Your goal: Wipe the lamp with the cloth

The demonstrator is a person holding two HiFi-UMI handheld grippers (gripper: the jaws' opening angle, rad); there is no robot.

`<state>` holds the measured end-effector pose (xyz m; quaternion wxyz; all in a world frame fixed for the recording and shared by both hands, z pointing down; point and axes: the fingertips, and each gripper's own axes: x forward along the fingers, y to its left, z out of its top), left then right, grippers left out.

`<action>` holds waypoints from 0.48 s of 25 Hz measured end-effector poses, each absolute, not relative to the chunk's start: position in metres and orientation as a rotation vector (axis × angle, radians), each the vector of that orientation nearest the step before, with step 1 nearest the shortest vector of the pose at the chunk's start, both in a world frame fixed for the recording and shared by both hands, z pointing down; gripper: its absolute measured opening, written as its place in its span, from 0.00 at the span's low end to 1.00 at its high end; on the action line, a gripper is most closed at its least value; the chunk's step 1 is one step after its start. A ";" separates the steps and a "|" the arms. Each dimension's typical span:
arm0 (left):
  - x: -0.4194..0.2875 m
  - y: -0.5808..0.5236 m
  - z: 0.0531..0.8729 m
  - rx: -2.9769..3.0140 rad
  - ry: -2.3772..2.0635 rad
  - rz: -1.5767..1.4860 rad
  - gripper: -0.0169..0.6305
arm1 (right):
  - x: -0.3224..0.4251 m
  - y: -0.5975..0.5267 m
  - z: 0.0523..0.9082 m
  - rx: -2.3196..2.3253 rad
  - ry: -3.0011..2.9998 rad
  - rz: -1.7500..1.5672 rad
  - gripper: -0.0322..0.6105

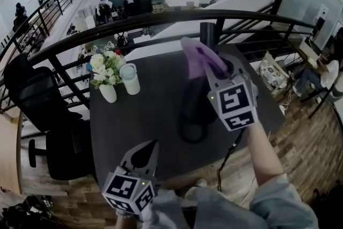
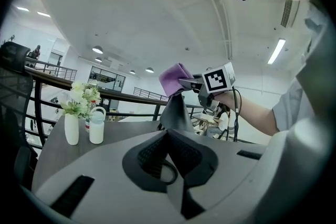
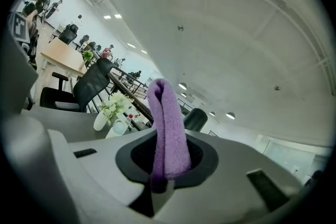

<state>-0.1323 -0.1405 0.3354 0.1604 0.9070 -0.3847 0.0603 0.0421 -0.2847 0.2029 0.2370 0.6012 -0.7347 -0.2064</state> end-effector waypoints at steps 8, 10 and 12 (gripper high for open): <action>-0.121 -0.135 0.336 2.581 -1.124 0.169 0.04 | 0.064 -0.295 0.165 1.702 -2.012 -0.658 0.13; -0.119 -0.134 0.335 2.577 -1.132 0.167 0.05 | 0.072 -0.297 0.155 1.722 -2.015 -0.672 0.13; -0.116 -0.133 0.336 2.576 -1.136 0.165 0.05 | 0.080 -0.297 0.149 1.744 -2.034 -0.673 0.13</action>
